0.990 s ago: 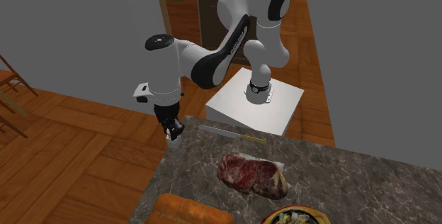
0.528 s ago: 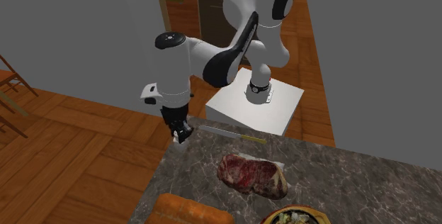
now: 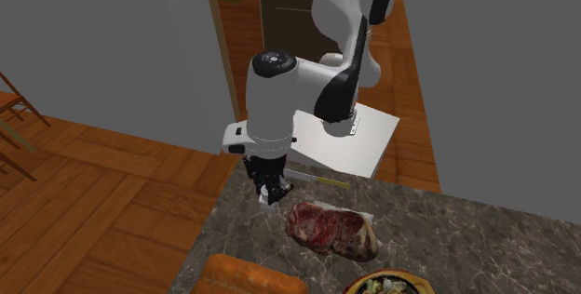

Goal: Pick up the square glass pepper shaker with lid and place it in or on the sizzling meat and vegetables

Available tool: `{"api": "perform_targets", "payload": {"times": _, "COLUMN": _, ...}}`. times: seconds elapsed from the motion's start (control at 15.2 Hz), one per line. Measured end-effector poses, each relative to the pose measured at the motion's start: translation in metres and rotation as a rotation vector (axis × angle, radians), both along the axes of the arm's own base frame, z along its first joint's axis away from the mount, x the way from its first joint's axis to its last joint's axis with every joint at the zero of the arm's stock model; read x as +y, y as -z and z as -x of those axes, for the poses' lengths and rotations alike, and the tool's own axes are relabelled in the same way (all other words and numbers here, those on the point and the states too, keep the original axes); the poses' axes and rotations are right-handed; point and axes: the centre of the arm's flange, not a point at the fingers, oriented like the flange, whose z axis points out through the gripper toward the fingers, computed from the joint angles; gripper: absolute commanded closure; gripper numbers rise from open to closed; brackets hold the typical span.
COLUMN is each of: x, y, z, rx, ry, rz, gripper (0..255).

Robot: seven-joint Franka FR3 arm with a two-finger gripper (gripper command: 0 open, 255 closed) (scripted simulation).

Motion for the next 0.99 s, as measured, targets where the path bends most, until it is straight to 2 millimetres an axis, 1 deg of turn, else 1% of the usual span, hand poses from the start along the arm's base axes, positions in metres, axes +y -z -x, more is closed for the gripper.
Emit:
{"api": "perform_targets", "payload": {"times": 0.13, "x": 0.028, "y": -0.002, "z": -0.005, "rx": 0.0, "ry": 0.0, "rz": -0.001, "gripper": 255}}
{"api": "perform_targets", "payload": {"times": 0.26, "x": 0.054, "y": -0.003, "z": -0.001, "rx": 0.0, "ry": 0.0, "rz": 0.0, "gripper": 255}}
{"api": "perform_targets", "payload": {"times": 0.46, "x": 0.096, "y": -0.01, "z": -0.001, "rx": 0.0, "ry": 0.0, "rz": -0.001, "gripper": 255}}
{"api": "perform_targets", "payload": {"times": 0.53, "x": 0.107, "y": -0.01, "z": -0.001, "rx": -0.001, "ry": 0.0, "rz": -0.001, "gripper": 255}}
{"api": "perform_targets", "payload": {"times": 0.73, "x": 0.146, "y": -0.01, "z": -0.002, "rx": 0.0, "ry": 0.0, "rz": 0.0, "gripper": 255}}
{"api": "perform_targets", "payload": {"times": 0.79, "x": 0.157, "y": -0.008, "z": -0.002, "rx": 0.0, "ry": 0.0, "rz": 0.0, "gripper": 255}}
{"api": "perform_targets", "payload": {"times": 0.92, "x": 0.183, "y": -0.014, "z": 0.001, "rx": 0.0, "ry": 0.0, "rz": 0.0, "gripper": 255}}
{"api": "perform_targets", "payload": {"times": 0.99, "x": 0.196, "y": -0.015, "z": 0.0, "rx": 0.0, "ry": 0.0, "rz": 0.0, "gripper": 255}}
